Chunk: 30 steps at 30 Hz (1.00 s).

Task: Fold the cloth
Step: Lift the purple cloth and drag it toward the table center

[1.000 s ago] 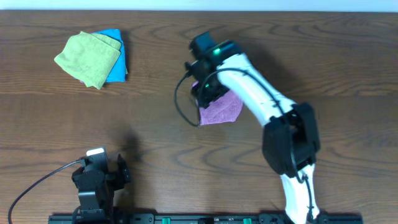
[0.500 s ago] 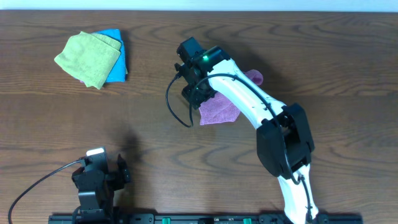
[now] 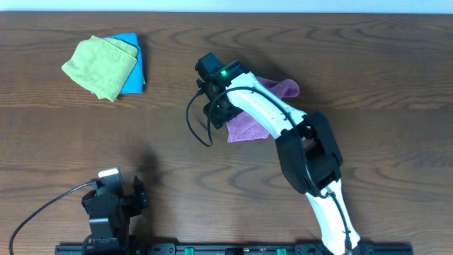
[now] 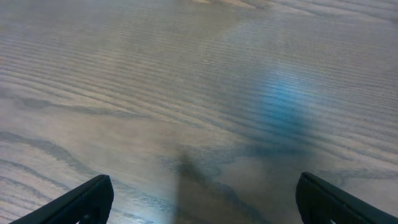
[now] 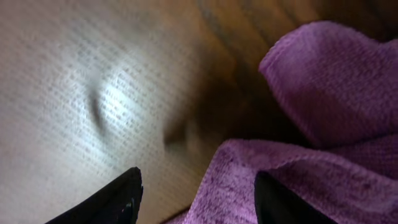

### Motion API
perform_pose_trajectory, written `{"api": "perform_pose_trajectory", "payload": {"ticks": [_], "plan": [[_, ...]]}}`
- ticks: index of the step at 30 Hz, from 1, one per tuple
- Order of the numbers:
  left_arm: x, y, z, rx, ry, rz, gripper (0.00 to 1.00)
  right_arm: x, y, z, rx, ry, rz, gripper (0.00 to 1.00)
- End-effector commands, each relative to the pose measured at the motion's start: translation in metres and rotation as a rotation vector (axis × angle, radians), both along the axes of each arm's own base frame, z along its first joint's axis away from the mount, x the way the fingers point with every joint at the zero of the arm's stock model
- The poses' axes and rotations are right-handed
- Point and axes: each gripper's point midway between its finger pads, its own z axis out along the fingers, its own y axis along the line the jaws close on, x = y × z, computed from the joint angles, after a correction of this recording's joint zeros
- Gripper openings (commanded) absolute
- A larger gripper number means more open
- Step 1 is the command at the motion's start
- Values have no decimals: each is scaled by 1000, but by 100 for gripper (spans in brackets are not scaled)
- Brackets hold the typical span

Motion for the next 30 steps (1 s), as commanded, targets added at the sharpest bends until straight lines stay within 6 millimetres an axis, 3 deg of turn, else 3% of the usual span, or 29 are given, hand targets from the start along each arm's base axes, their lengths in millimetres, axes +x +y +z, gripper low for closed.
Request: {"api": "perform_pose_trajectory", "payload": {"ticks": [1, 9, 21, 30], "plan": [[-4, 0, -11, 8, 36, -4, 95, -1, 2, -7, -19, -2, -25, 58], [-4, 0, -11, 8, 36, -4, 95, 4, -3, -21, -56, -17, -36, 56], [-4, 0, -11, 8, 36, -4, 95, 17, -19, -20, -138, -84, -53, 48], [-4, 0, -11, 8, 36, -4, 95, 18, -22, -20, -144, -85, -56, 34]]}}
